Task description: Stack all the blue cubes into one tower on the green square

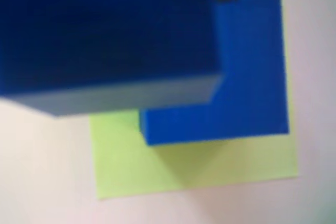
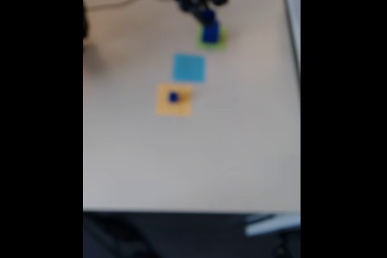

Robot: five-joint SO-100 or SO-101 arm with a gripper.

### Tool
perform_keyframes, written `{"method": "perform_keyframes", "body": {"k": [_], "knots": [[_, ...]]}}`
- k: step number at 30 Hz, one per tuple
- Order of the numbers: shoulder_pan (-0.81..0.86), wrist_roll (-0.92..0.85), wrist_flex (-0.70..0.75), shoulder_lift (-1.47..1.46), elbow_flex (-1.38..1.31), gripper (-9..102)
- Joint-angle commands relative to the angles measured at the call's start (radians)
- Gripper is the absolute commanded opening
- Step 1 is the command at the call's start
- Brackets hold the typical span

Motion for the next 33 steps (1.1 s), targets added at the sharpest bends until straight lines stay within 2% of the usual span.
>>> {"method": "perform_keyframes", "body": {"k": [1,17,33], "knots": [[-0.026,0.031,0.006,0.000,-0.083,6],[-0.060,0.015,0.028,-0.124,-0.215,6],[-0.057,0.008,-0.072,-0.163,-0.166,6]]}}
